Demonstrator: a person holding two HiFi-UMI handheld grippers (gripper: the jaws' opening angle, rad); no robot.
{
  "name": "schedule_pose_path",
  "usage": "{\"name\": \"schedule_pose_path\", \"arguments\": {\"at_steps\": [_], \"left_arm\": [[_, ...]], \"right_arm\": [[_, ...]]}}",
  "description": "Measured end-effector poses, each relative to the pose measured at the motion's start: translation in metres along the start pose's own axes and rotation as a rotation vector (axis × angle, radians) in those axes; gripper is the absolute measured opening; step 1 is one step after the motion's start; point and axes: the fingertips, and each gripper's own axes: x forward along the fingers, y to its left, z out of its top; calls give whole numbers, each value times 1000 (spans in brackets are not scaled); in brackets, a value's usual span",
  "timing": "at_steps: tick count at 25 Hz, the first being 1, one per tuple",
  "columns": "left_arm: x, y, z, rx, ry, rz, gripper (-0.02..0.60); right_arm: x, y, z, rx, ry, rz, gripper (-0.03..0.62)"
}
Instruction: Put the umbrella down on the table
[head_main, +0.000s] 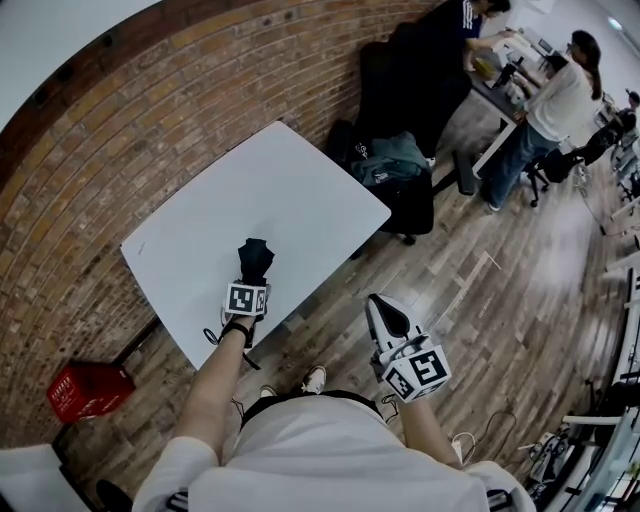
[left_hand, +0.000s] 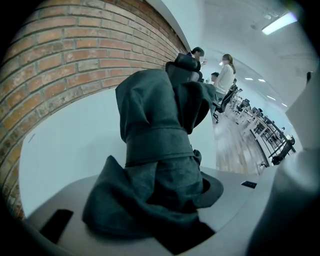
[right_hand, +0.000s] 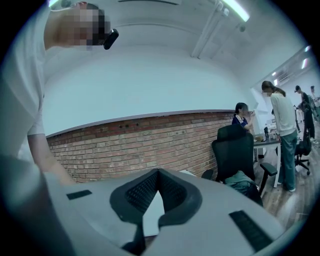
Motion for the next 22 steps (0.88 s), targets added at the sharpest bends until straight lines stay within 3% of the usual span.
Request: {"name": "schedule_pose_path", "arguments": {"at_steps": [9,22], "left_arm": [[8,22,0,42,40,44,230],[17,19,-8,22,70,36,242]], "right_arm": [[-1,-3,-2,-2,9,-1,18],[-6,-10,-6,3,18,-14,18]]}}
